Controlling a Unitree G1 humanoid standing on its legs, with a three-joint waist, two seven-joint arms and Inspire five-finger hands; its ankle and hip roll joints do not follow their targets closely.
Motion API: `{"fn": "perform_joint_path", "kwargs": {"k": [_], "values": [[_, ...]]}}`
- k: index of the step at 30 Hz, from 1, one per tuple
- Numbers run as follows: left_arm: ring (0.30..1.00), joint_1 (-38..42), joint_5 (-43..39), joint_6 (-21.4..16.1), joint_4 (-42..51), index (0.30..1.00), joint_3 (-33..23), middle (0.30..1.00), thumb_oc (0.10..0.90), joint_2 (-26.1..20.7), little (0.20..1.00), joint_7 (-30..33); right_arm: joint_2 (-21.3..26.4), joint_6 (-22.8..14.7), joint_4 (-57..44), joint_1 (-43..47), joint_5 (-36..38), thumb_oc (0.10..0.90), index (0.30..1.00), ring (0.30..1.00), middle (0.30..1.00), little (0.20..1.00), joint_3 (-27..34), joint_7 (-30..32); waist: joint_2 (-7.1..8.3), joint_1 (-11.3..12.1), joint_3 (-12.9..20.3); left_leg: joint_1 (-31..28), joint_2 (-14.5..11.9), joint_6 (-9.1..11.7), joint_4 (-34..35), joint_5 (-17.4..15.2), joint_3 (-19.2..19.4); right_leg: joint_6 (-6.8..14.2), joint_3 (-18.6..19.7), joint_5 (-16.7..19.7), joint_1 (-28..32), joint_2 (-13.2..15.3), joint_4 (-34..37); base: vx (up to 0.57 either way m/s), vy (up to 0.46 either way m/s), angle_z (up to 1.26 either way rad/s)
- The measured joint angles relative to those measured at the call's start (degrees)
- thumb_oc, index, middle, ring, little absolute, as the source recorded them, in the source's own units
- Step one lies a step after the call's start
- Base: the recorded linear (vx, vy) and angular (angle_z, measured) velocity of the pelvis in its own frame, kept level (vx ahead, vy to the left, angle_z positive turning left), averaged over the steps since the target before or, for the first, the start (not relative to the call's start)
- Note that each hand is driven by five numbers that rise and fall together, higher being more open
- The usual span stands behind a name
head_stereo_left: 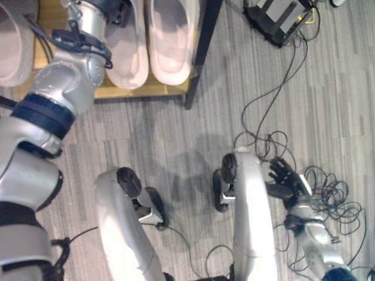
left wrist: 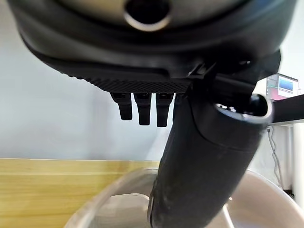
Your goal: Arrange the slippers neatly on the shoe rack.
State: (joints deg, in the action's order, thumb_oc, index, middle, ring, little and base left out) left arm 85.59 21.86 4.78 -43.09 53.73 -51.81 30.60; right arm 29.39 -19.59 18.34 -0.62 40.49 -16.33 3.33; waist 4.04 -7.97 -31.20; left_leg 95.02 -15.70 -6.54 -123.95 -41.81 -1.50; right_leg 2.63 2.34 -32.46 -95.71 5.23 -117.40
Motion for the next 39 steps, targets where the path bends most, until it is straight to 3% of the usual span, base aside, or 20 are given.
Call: {"fn": "perform_joint_path", "kwargs": {"k": [5, 13, 20, 39], "values": [[0.9, 0.0, -9.0, -1.2, -1.8, 0.9, -0.1, 0.9, 0.8, 1.2, 0.9, -0.3, -0.9, 0.8, 0.7, -1.8, 0.0, 0.8, 0.9, 0.9, 0.9, 0.9, 0.8, 0.2, 0.01, 0.2, 0.0, -0.2, 0.9, 0.4, -1.3, -0.2, -0.1, 0.2, 0.3, -1.2, 0.3, 0.9, -1.9, -0.03, -0.035, 0.09], [0.9, -0.1, -10.9, -1.5, -1.8, 0.9, -0.1, 0.9, 0.8, 1.5, 0.9, -0.2, -0.8, 1.2, 1.9, -1.9, 0.0, 0.8, 0.9, 0.9, 0.9, 0.9, 0.8, -0.1, 0.02, 0.2, 0.0, -1.1, 1.4, 0.6, -2.7, -0.7, 0.0, -0.2, 1.1, -1.8, 0.6, 1.0, -4.2, -0.01, -0.011, 0.02], [0.9, -0.2, -17.2, -2.4, -1.4, 0.9, -0.2, 0.9, 0.8, 1.9, 0.9, -1.9, -0.8, 2.5, 2.8, -1.8, 0.2, 0.8, 0.9, 0.9, 0.9, 0.9, 0.0, -0.3, 0.0, 0.2, 0.0, -1.6, 1.9, 1.3, -3.2, -0.6, 0.0, -0.3, 1.4, -2.4, 0.8, 1.2, -5.1, -0.01, -0.009, 0.02], [0.9, -0.3, -17.0, -2.2, -3.6, 0.9, 0.1, 0.9, 0.8, 3.3, 0.9, -6.5, 0.0, 4.5, 4.9, -1.0, 1.7, 0.8, 0.9, 0.9, 0.9, 0.9, -2.6, -1.9, -0.05, 0.9, 0.0, -3.2, 2.1, 2.3, -3.3, -1.2, -0.3, -1.6, 1.4, -3.7, 1.7, 1.5, -6.5, 0.0, -0.004, 0.01]]}}
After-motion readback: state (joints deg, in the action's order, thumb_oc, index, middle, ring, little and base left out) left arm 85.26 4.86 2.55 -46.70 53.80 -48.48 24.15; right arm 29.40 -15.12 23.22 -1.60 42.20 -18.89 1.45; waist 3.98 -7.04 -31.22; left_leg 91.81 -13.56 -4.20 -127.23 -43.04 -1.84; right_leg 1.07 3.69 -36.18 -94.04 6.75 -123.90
